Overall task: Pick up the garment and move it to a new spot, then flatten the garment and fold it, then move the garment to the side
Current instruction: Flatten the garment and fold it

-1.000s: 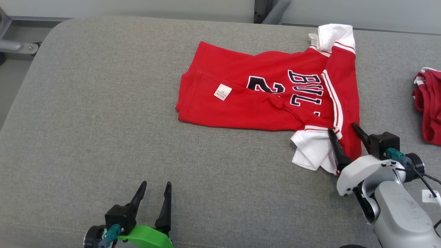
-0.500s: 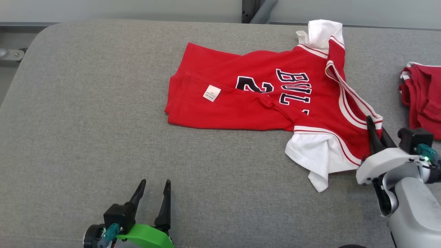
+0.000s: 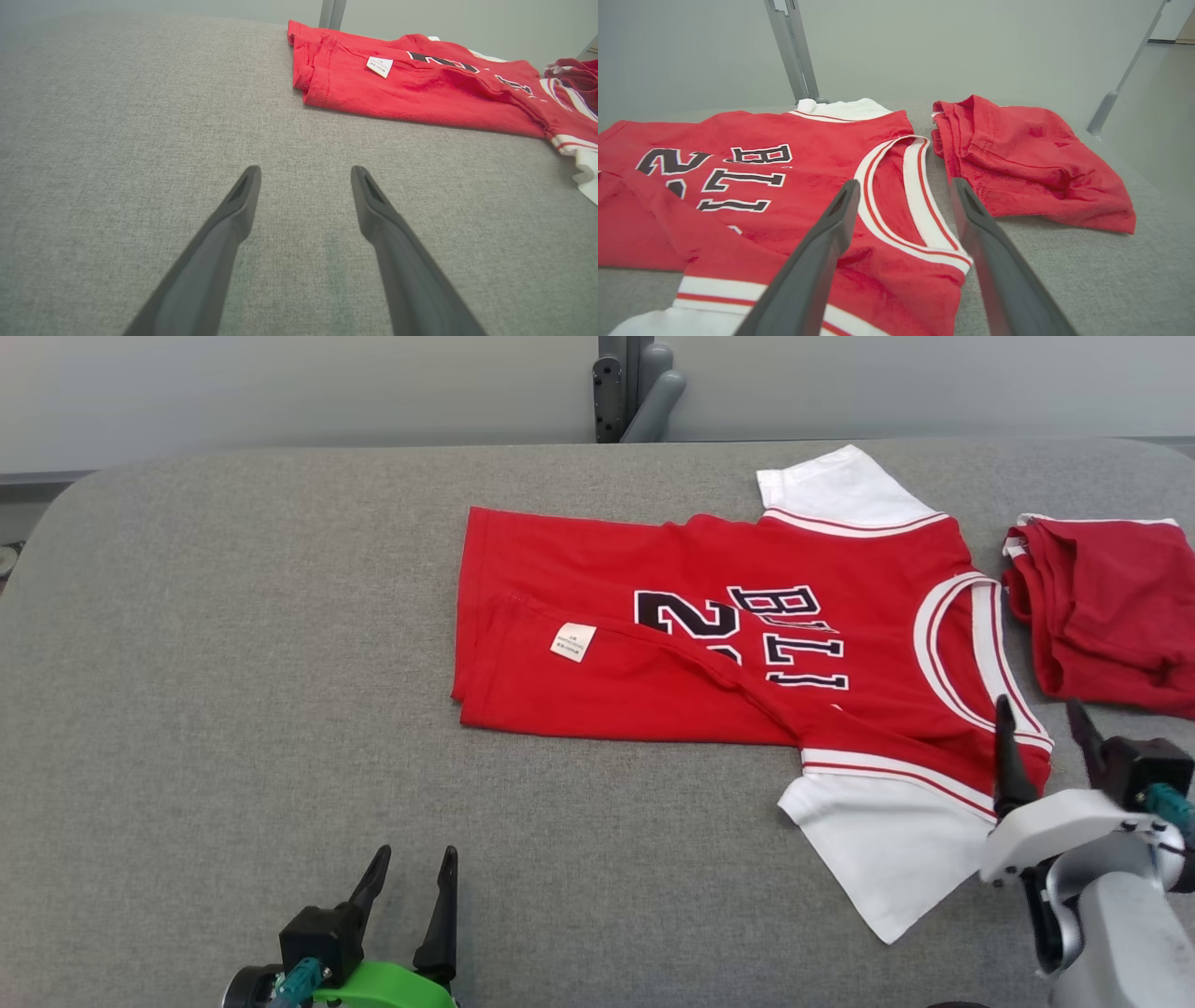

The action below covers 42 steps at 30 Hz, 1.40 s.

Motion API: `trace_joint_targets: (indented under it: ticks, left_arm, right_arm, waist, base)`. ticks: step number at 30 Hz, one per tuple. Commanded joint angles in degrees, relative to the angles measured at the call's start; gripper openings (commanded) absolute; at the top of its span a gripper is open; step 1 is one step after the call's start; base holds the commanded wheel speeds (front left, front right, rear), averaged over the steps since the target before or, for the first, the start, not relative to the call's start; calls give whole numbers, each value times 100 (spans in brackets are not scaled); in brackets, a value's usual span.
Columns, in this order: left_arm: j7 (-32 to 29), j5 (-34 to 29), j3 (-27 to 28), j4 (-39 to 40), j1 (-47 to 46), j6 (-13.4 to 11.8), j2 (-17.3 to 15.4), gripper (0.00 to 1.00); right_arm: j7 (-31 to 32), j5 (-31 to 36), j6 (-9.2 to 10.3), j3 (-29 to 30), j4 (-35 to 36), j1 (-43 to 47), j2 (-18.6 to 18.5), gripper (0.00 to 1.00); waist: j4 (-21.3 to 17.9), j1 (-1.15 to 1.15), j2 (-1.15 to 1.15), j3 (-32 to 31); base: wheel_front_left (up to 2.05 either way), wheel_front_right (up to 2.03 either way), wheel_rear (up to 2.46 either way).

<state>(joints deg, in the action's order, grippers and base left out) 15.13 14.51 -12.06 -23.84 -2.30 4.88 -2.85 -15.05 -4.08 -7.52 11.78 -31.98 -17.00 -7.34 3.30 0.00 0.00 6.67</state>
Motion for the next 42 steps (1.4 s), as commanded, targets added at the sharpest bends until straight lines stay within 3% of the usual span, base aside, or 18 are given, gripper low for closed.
trace_joint_targets:
  ticks: [1,6,14,42]
  left_arm:
    - [-1,-19,21,-5,77,13,-15,100]
    - [-1,-14,22,-46,79,29,-15,100]
    - [-1,-48,50,-92,165,56,-15,100]
    - [-1,-182,181,136,135,-16,-15,100]
  right_arm:
    - [-16,-68,7,-152,84,183,71,100]
    - [-15,-473,8,-1461,353,836,67,100]
    - [-15,-781,8,-2153,205,1326,-136,100]
    - [-15,-769,8,-2119,653,1325,17,100]
  waist:
    - [-87,0,0,-80]
    - [-182,0,0,-174]
    - [-232,0,0,-289]
    - [-382,0,0,-482]
  base:
    - [0,0,0]
    - [0,0,0]
    - [0,0,0]
    - [0,0,0]
